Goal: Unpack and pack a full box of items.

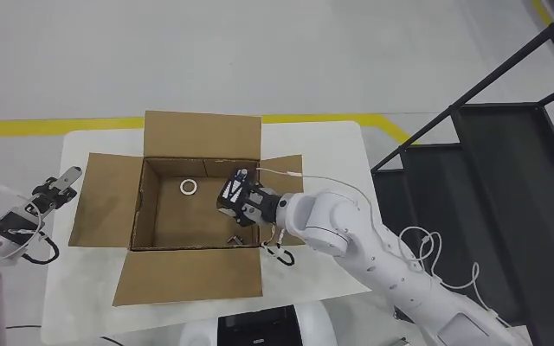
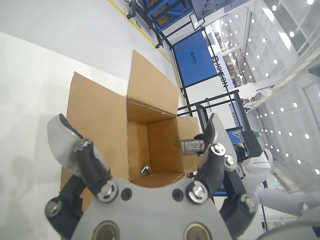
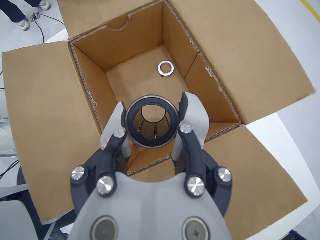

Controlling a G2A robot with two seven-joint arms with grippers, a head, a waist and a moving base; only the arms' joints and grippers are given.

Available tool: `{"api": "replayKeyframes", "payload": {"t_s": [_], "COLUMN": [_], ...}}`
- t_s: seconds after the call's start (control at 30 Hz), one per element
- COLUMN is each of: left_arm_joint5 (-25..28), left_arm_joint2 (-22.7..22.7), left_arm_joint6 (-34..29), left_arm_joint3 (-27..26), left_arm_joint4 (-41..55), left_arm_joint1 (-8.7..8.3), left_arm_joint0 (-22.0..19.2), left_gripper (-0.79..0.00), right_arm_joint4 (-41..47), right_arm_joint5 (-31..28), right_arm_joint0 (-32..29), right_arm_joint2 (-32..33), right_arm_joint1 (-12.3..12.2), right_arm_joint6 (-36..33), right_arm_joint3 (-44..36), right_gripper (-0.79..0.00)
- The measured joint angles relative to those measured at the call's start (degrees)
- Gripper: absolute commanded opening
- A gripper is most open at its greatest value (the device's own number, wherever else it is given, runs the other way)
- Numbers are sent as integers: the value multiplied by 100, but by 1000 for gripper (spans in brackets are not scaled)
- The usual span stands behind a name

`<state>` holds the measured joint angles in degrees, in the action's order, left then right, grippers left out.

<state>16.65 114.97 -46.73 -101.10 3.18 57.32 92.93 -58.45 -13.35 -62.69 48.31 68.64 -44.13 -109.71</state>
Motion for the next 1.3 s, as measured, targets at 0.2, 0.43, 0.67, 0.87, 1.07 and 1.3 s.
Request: {"api": "replayKeyframes", "payload": {"t_s": [0.2, 0.43, 0.67, 0.87, 1.07, 1.3], "left_arm_joint5": [0, 0, 0, 0, 0, 0], "left_arm_joint2": [0, 0, 0, 0, 0, 0], "left_arm_joint6": [0, 0, 0, 0, 0, 0], "left_arm_joint3": [0, 0, 0, 0, 0, 0], "left_arm_joint4": [0, 0, 0, 0, 0, 0], "left_arm_joint1": [0, 0, 0, 0, 0, 0], "left_arm_joint0": [0, 0, 0, 0, 0, 0], "left_gripper": [0, 0, 0, 0, 0, 0], "right_arm_joint4": [-337, -197, -207, -387, -508, -478], "right_arm_joint5": [-199, -179, -203, -261, -469, -666], "right_arm_joint0": [990, 2307, 2931, 3141, 3220, 3270], "right_arm_joint2": [-917, -2130, -2882, -3193, -3301, -3140], "right_arm_joint1": [368, 1145, 1911, 2396, 2702, 2829], "right_arm_joint6": [493, 796, 1086, 1181, 1166, 1208], "right_arm_joint3": [1234, 3010, 4426, 5283, 5862, 5979], "right_gripper": [-785, -785, -785, -631, 0, 0]}}
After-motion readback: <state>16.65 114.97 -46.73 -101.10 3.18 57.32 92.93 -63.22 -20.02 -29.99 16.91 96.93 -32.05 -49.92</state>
